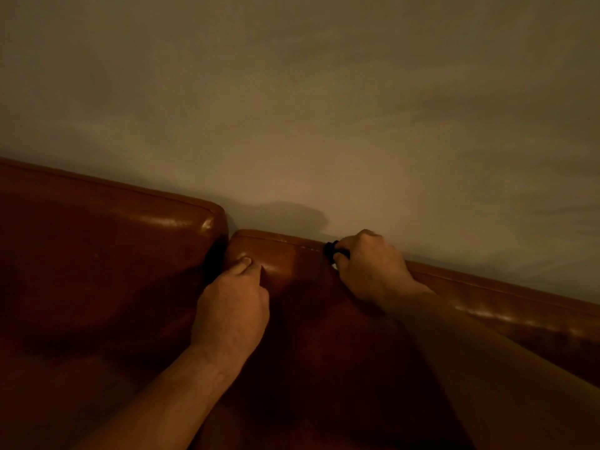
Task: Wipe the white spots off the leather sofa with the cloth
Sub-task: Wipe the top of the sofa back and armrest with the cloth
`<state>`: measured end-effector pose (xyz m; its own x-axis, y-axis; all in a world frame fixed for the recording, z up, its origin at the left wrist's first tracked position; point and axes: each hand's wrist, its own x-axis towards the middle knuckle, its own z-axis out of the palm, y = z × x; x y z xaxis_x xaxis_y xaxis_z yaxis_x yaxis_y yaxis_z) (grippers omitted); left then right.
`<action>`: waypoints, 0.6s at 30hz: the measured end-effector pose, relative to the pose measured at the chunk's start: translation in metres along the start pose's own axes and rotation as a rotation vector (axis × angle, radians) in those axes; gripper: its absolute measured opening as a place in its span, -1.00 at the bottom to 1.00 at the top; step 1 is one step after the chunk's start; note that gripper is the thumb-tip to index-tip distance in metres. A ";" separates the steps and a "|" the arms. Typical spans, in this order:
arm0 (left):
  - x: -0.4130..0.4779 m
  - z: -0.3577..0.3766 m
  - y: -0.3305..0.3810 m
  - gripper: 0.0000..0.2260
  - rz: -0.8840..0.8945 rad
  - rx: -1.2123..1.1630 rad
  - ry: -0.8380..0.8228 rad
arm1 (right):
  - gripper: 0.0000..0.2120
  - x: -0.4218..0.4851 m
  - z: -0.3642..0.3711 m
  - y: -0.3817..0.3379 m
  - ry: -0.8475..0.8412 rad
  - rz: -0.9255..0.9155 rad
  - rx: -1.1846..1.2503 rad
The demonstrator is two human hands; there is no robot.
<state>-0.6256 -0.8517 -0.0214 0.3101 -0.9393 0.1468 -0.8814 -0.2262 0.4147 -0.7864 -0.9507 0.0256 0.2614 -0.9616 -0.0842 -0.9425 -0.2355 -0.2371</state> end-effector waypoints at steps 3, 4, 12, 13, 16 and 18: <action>0.000 0.000 -0.003 -0.61 0.013 -0.019 -0.002 | -0.77 0.007 0.006 -0.015 0.005 -0.011 0.046; 0.000 0.000 -0.004 -0.61 0.014 -0.029 0.002 | -0.77 0.009 0.007 -0.020 0.008 -0.014 0.050; 0.004 0.001 -0.010 -0.60 0.011 -0.062 -0.009 | -0.73 0.026 0.013 -0.043 -0.015 -0.052 0.019; 0.005 0.001 -0.011 -0.60 0.008 -0.065 -0.014 | -0.73 0.029 0.014 -0.046 -0.021 -0.062 0.031; 0.008 0.000 -0.013 -0.59 0.010 -0.070 -0.038 | -0.75 0.036 0.015 -0.055 -0.037 -0.117 0.066; 0.009 -0.001 -0.013 -0.59 0.008 -0.075 -0.055 | -0.78 0.038 0.014 -0.060 -0.072 -0.206 0.109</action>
<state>-0.6111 -0.8565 -0.0247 0.2814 -0.9542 0.1016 -0.8538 -0.2007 0.4804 -0.7167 -0.9713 0.0227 0.4636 -0.8814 -0.0909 -0.8406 -0.4051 -0.3595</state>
